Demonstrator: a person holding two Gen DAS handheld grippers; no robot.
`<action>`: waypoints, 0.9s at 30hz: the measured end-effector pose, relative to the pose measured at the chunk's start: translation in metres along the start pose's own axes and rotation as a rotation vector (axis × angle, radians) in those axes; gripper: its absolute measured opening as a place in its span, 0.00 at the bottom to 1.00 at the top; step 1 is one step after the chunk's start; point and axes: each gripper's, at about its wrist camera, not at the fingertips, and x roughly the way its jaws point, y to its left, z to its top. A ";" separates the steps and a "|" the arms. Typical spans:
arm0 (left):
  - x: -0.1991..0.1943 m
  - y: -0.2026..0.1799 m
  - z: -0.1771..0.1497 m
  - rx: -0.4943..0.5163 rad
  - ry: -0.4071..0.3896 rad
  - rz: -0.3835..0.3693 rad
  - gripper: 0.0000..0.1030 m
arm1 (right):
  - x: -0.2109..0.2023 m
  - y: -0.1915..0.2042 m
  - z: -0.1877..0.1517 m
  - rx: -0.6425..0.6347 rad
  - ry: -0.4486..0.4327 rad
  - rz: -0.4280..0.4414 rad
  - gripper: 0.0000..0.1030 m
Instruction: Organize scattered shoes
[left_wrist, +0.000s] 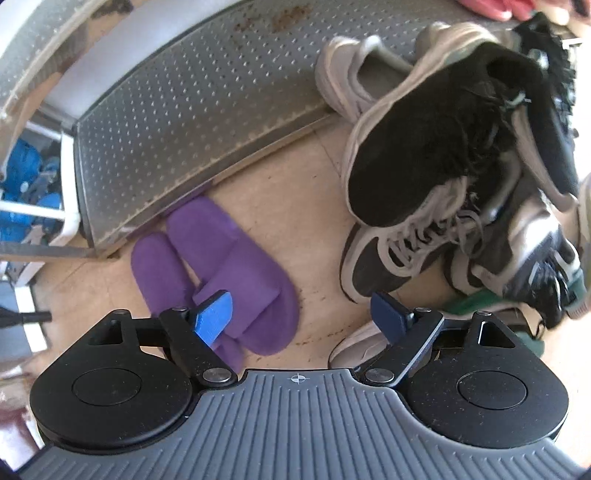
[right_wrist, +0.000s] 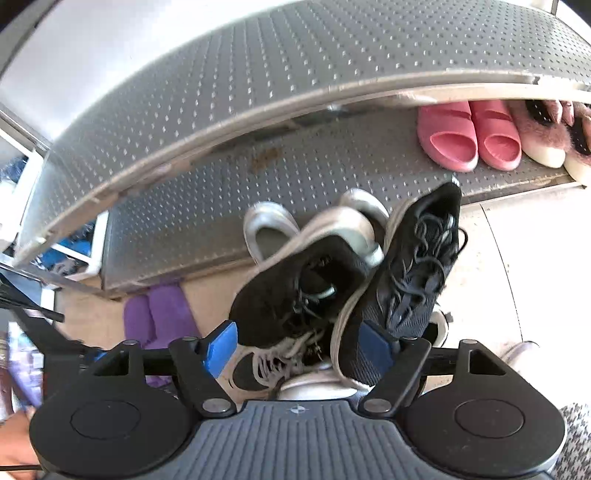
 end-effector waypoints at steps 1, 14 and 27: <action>-0.004 0.003 0.002 -0.017 0.009 -0.007 0.84 | 0.001 0.003 -0.001 -0.030 0.003 0.005 0.72; -0.045 0.119 -0.032 -0.323 -0.071 0.028 0.90 | 0.176 0.144 -0.049 -0.679 0.151 0.040 0.50; -0.057 0.130 -0.027 -0.328 -0.092 -0.025 0.90 | 0.336 0.179 -0.095 -1.499 0.295 -0.489 0.53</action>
